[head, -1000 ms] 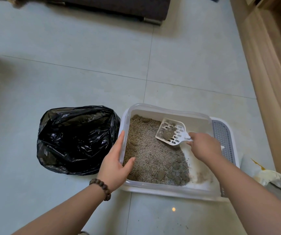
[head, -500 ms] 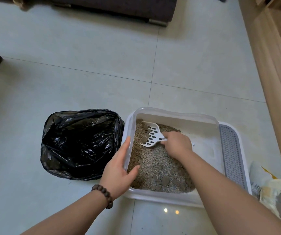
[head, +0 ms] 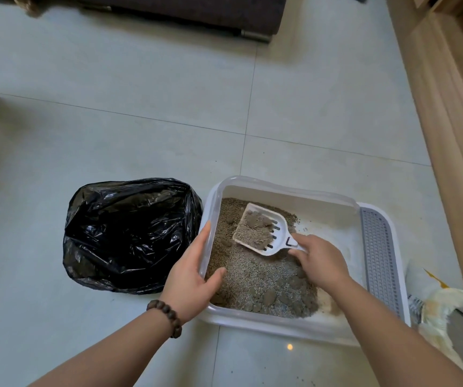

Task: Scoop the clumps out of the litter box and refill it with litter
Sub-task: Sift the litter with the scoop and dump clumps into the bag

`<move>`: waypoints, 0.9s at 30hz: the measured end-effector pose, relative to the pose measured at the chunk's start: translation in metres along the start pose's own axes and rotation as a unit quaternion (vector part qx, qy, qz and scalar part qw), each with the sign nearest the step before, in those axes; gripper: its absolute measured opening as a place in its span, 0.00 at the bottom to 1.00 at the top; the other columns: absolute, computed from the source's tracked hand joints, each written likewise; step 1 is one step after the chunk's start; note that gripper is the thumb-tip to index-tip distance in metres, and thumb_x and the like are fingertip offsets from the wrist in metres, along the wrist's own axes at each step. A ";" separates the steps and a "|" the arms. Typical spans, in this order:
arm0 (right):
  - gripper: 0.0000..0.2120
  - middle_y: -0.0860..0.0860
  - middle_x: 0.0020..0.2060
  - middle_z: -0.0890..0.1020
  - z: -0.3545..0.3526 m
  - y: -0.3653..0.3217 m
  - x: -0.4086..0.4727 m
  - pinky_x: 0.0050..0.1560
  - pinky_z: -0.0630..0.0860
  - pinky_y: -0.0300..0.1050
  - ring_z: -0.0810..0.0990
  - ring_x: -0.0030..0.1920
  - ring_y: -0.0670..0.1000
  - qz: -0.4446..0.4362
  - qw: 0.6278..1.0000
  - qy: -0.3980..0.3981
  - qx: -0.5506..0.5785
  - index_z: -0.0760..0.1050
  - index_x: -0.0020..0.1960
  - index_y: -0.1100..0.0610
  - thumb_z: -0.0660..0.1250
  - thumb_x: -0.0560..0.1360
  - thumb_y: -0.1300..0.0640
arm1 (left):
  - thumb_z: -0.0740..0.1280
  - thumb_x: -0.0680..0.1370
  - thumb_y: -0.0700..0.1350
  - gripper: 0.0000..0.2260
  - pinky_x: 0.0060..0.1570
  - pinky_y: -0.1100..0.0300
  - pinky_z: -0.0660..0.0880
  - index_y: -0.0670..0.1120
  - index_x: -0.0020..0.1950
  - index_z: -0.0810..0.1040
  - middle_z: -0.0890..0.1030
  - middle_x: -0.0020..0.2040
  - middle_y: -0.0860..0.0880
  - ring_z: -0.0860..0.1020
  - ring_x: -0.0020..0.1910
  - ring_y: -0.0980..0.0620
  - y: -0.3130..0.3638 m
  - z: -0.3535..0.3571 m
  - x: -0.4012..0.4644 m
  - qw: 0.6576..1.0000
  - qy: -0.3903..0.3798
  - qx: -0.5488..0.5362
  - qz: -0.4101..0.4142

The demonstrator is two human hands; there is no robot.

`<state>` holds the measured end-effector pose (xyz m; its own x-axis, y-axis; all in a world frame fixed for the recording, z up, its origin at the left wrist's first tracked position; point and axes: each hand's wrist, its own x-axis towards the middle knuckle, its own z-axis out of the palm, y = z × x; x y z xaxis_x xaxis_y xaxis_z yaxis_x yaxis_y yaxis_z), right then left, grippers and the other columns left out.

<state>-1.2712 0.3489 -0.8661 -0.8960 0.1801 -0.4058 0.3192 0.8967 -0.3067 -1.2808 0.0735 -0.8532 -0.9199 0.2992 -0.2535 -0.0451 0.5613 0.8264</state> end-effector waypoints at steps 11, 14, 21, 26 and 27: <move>0.17 0.49 0.46 0.79 -0.016 0.006 -0.013 0.47 0.72 0.48 0.76 0.47 0.53 -0.003 0.999 0.008 -0.051 0.70 0.67 0.47 0.60 0.79 0.48 | 0.70 0.75 0.48 0.37 0.63 0.71 0.60 0.58 0.77 0.51 0.63 0.74 0.59 0.64 0.67 0.65 0.003 0.000 0.000 1.000 -0.001 0.006 -0.003; 0.17 0.50 0.48 0.79 -0.023 0.009 -0.011 0.47 0.72 0.47 0.77 0.48 0.54 -0.017 0.996 -0.008 -0.086 0.70 0.67 0.47 0.60 0.79 0.48 | 0.69 0.75 0.48 0.37 0.61 0.74 0.60 0.58 0.77 0.51 0.62 0.74 0.59 0.63 0.66 0.68 0.004 0.000 0.000 1.000 -0.001 0.005 -0.006; 0.10 0.48 0.43 0.81 -0.038 0.000 -0.005 0.39 0.71 0.44 0.77 0.42 0.50 -0.034 0.981 -0.087 -0.169 0.75 0.58 0.45 0.62 0.78 0.49 | 0.70 0.75 0.47 0.37 0.64 0.71 0.59 0.56 0.78 0.51 0.61 0.74 0.60 0.62 0.69 0.66 0.003 0.001 0.000 1.000 -0.002 0.000 -0.001; 0.05 0.47 0.37 0.79 -0.030 -0.039 0.002 0.31 0.65 0.41 0.76 0.36 0.49 -0.062 0.967 -0.102 -0.226 0.76 0.46 0.49 0.63 0.78 0.54 | 0.70 0.75 0.47 0.38 0.65 0.67 0.60 0.57 0.78 0.50 0.61 0.71 0.62 0.62 0.68 0.64 0.004 -0.001 -0.001 1.000 -0.002 0.003 0.001; 0.05 0.47 0.36 0.78 -0.026 -0.047 0.003 0.31 0.65 0.41 0.76 0.36 0.49 -0.065 0.967 -0.101 -0.225 0.76 0.45 0.49 0.62 0.78 0.55 | 0.70 0.75 0.47 0.38 0.64 0.67 0.60 0.57 0.77 0.51 0.62 0.71 0.62 0.62 0.68 0.64 0.004 -0.001 -0.001 1.000 -0.002 0.002 0.001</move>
<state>-1.2971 0.3180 -0.8305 -0.8269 0.0128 -0.5622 0.0011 0.9998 0.0211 -1.2803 0.0752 -0.8491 -0.9187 0.3022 -0.2542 -0.0425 0.5642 0.8245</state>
